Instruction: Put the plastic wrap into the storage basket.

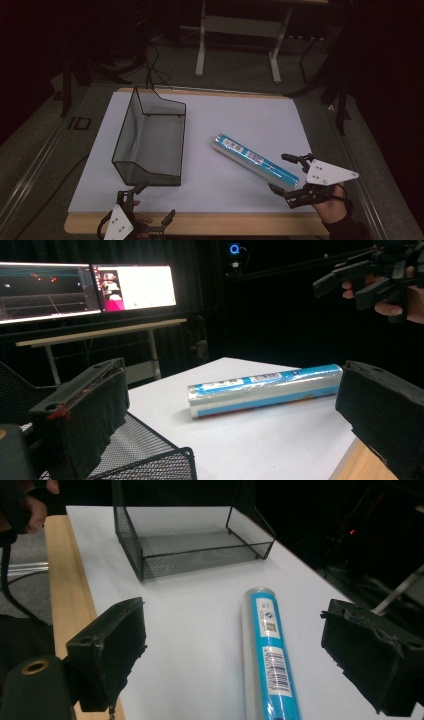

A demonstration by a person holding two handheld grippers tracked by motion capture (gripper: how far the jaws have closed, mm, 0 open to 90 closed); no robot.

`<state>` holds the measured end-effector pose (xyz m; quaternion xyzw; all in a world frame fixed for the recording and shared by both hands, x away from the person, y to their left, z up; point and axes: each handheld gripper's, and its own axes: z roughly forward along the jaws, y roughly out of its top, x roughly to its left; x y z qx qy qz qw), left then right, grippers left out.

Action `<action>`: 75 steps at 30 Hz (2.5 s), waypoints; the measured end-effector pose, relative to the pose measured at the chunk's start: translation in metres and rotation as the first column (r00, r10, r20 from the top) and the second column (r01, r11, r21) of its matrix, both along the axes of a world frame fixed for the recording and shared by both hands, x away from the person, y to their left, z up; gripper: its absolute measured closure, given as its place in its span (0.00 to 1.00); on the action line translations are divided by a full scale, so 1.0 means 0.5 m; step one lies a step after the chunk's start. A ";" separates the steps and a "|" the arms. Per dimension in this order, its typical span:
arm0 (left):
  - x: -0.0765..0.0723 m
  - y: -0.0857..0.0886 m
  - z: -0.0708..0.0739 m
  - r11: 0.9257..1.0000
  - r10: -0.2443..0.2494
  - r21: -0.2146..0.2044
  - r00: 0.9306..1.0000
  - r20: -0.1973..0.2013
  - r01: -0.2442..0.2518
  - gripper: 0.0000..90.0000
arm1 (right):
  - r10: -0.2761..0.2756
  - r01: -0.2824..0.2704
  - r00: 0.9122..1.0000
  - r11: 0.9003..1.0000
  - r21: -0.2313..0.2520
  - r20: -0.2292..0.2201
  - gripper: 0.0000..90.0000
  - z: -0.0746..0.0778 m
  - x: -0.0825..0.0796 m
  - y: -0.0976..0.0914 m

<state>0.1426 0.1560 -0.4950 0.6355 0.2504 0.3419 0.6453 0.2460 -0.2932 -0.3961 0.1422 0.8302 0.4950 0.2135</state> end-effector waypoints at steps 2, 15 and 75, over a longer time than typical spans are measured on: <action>-0.001 0.000 0.000 1.000 0.000 0.000 1.000 0.004 0.000 0.01 | -0.009 0.009 1.000 1.000 0.001 -0.010 0.12 0.004 0.009 0.002; 0.000 0.001 0.000 1.000 -0.008 -0.004 1.000 -0.001 0.008 0.01 | -0.104 0.100 0.990 0.994 -0.046 -0.096 0.11 0.009 0.087 0.021; 0.002 0.001 -0.002 1.000 -0.017 0.021 1.000 -0.007 0.018 0.01 | -0.268 -0.078 0.836 0.805 -0.588 -0.479 0.24 -0.209 0.336 0.156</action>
